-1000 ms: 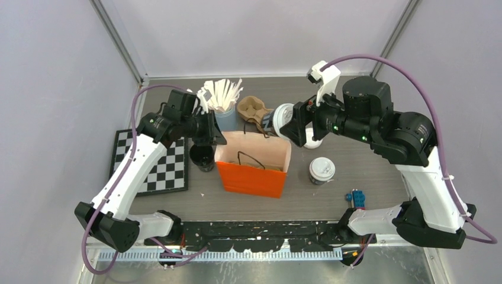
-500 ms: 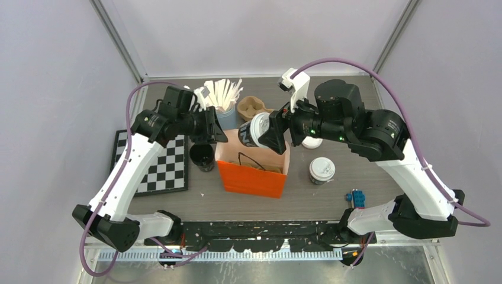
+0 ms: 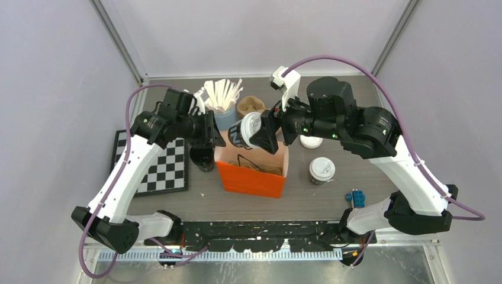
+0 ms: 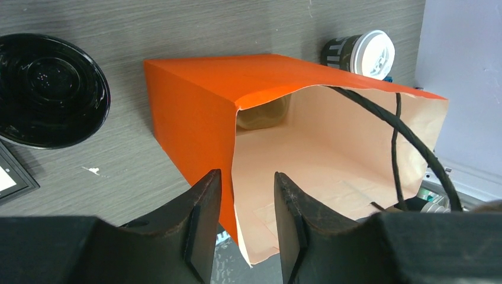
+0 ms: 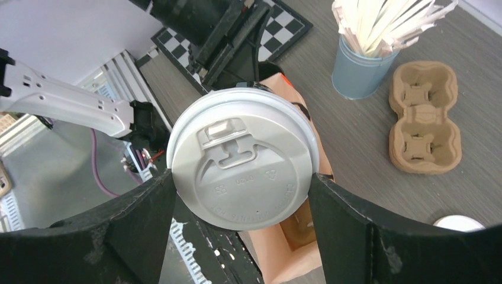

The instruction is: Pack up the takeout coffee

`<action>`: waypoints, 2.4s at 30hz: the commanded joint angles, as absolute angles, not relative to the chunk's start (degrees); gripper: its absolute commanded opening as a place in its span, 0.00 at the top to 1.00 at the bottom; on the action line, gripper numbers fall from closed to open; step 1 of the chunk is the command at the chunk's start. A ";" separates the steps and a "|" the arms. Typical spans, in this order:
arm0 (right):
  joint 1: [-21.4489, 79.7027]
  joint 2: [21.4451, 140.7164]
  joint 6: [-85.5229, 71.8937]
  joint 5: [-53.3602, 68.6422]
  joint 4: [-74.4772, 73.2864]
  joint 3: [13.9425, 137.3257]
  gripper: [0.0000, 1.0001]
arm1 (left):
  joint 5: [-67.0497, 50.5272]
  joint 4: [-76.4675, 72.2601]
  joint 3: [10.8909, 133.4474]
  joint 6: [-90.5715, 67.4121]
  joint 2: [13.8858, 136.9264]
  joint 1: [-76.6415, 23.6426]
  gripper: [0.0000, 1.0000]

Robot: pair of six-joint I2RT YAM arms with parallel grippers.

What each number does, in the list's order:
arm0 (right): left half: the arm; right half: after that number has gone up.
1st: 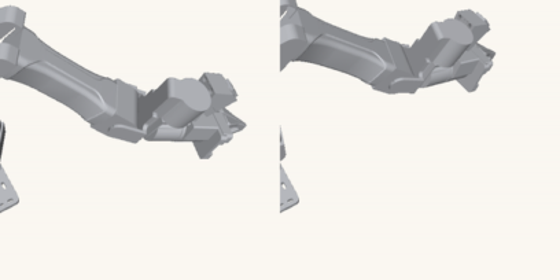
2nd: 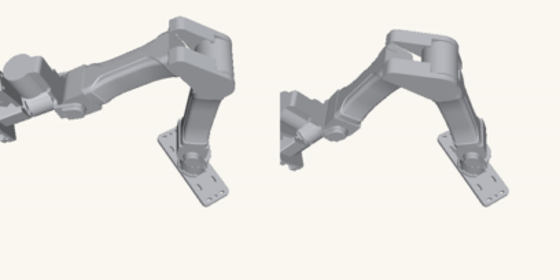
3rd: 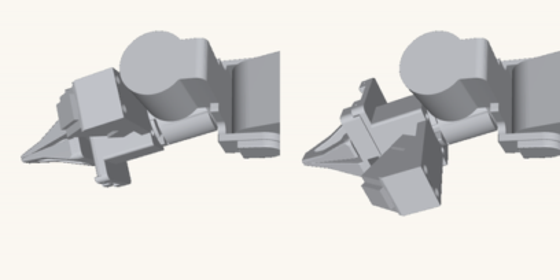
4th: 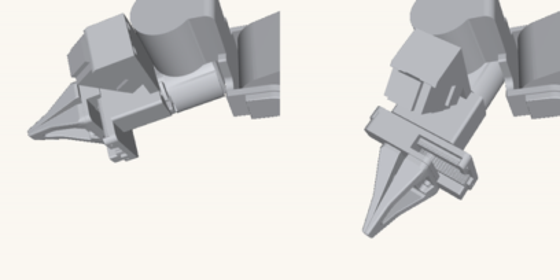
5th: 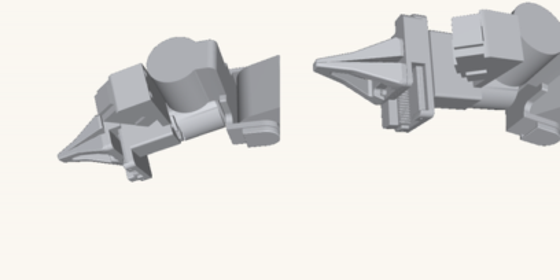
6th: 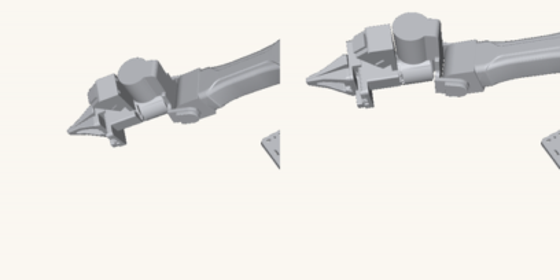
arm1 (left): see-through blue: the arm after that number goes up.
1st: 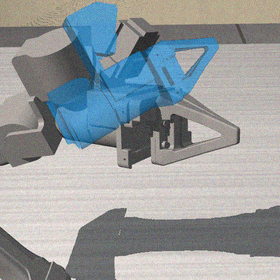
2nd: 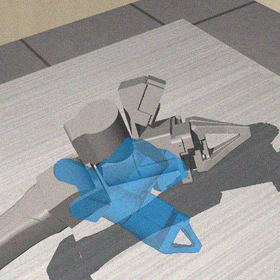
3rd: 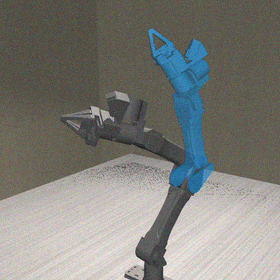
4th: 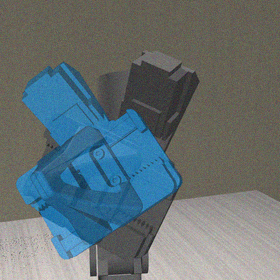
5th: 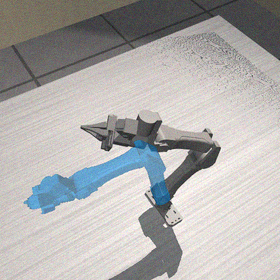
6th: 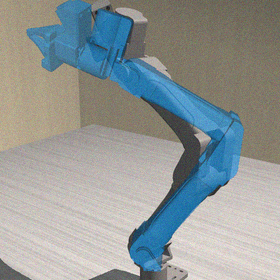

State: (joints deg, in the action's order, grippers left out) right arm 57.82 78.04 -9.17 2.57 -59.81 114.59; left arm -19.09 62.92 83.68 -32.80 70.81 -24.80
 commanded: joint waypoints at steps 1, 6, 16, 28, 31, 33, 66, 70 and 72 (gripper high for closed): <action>58.33 77.23 -9.31 3.47 -54.79 117.44 0.27 | -19.65 62.61 82.77 -33.39 68.75 -25.05 0.61; 58.52 77.06 -9.50 3.39 -54.83 116.21 0.27 | -19.84 62.16 82.49 -33.96 68.48 -25.04 0.63; 58.53 76.82 -6.00 -3.78 -58.47 110.72 0.27 | -20.82 61.15 82.21 -34.20 68.08 -25.02 0.65; 60.09 77.13 1.21 -3.70 -63.37 105.14 0.29 | -16.70 62.10 83.46 -31.86 69.65 -24.98 0.61; 61.53 77.56 3.27 -5.72 -63.58 104.45 0.29 | -16.72 62.18 83.39 -30.72 70.97 -25.03 0.61; 62.19 77.96 4.68 -6.26 -63.68 104.36 0.28 | -17.75 61.40 83.70 -30.42 71.71 -25.05 0.62; 69.82 78.92 16.88 -10.25 -55.44 91.35 0.31 | -28.12 60.60 75.63 -31.31 60.63 -25.04 0.41; 72.06 78.40 17.00 -12.26 -53.38 89.64 0.31 | -28.22 59.14 73.61 -31.70 58.21 -25.05 0.40; 72.85 78.40 16.92 -12.28 -53.01 89.27 0.31 | -28.42 57.06 71.82 -32.01 57.22 -25.05 0.41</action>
State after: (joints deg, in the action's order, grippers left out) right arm 71.44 79.48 16.10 -9.80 -55.61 90.54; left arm -26.70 58.30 73.58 -31.14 59.55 -24.80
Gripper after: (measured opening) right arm 0.815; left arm 0.594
